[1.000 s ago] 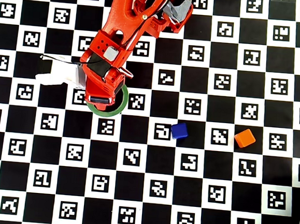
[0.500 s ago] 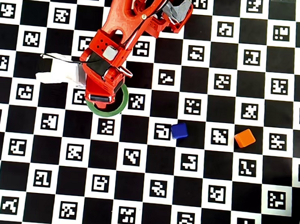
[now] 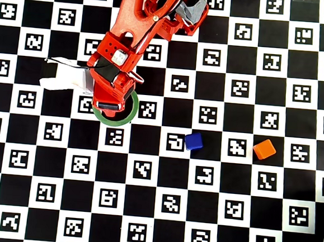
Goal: Grab the red cube then put it in the green circle then put the blue cube on top and finally the orange cube on top
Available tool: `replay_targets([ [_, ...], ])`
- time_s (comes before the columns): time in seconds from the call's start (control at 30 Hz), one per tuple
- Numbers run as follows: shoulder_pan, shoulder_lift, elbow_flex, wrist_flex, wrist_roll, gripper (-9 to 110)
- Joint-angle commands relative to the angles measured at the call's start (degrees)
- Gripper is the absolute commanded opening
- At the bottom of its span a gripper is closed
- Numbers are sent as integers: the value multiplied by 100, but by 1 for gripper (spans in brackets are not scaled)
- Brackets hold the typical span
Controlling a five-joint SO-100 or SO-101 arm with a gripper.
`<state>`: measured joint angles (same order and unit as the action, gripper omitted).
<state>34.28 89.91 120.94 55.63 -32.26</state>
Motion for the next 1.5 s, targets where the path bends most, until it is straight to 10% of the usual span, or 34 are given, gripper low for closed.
replay_targets([
  [0.0, -53, 281, -18, -62, 53, 3],
  [0.93, 123, 396, -35, -53, 114, 39],
  [1.47, 185, 422, -396, 396, 149, 40],
])
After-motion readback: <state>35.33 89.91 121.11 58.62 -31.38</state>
